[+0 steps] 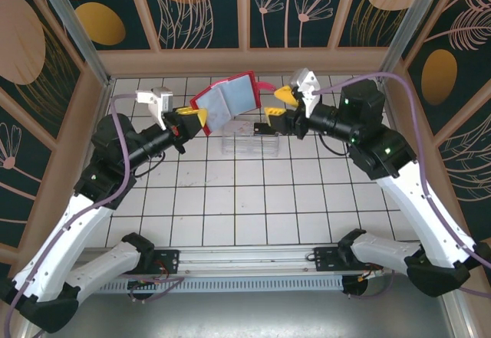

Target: Take the credit cards out of the card holder

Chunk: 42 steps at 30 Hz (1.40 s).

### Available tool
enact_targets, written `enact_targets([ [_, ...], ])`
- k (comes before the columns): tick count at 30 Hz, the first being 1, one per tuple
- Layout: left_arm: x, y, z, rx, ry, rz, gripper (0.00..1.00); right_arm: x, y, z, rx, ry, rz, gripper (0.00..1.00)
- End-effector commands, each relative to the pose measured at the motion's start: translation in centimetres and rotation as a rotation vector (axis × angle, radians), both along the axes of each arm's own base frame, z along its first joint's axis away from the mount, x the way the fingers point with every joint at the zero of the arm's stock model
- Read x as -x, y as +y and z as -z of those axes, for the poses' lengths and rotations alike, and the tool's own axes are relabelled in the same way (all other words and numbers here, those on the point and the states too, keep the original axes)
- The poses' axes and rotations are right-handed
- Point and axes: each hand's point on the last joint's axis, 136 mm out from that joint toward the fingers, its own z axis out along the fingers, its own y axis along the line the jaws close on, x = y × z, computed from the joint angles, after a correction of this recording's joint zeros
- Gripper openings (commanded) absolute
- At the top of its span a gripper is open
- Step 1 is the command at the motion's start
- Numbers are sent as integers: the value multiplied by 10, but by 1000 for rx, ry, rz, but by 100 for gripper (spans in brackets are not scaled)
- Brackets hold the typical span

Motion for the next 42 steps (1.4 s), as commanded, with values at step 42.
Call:
enact_targets([
  [42,28,-38,-44,172,-101,359,0,-25,68,7,63,-84,190,44],
])
